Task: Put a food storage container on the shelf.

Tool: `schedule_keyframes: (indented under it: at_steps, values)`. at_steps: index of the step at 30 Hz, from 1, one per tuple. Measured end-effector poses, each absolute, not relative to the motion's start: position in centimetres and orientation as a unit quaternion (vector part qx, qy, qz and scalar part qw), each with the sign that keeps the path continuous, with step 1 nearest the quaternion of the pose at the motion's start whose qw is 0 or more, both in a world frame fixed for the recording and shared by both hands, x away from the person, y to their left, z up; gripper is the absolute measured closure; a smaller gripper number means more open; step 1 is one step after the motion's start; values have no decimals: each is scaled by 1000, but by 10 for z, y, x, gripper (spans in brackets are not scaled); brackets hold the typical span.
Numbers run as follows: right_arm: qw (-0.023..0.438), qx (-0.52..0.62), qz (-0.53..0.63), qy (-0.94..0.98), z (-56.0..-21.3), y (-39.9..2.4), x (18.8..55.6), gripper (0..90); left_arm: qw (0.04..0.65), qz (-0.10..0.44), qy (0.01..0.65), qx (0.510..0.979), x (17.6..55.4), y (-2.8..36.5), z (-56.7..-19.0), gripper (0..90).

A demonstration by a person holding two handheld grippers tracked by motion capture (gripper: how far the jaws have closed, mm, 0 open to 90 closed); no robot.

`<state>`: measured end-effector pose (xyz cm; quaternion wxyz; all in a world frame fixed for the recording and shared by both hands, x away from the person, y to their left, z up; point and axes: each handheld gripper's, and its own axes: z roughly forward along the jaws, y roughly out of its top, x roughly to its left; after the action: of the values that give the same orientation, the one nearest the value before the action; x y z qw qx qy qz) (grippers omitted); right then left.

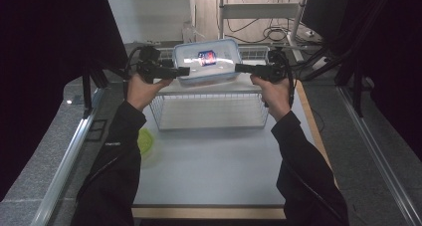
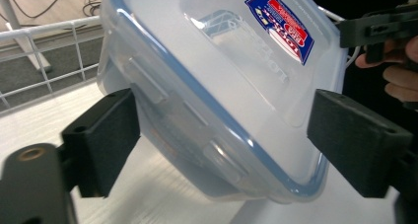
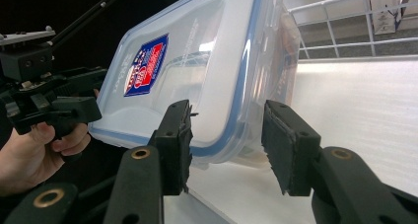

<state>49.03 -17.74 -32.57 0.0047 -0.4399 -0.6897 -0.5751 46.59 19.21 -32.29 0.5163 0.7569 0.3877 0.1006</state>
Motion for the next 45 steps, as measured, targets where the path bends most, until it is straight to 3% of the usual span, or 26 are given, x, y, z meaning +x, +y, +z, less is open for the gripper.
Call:
schedule_keyframes:
  at_steps: [6,13,17,22,26,31,35,45]
  values:
    - [6,-440,-582,-684,-325,-178,489,547,502,157,386,758,458,190,-317,79]
    - [-8,-437,-586,-682,-320,-184,486,560,505,165,373,761,444,196,-320,207]
    - [-29,-427,-581,-692,-318,-188,478,610,519,161,365,756,432,200,-324,327]
    - [-71,-391,-568,-721,-317,-189,461,757,532,154,364,749,419,203,-334,513]
    - [-70,-374,-550,-743,-326,-182,455,876,526,150,359,756,416,200,-343,661]
    - [-68,-364,-535,-759,-337,-169,456,897,517,141,355,767,419,192,-349,798]
    - [-73,-366,-531,-761,-339,-163,460,898,506,148,359,770,423,184,-349,838]
    - [-84,-383,-529,-753,-342,-159,470,898,490,154,382,768,441,176,-351,841]
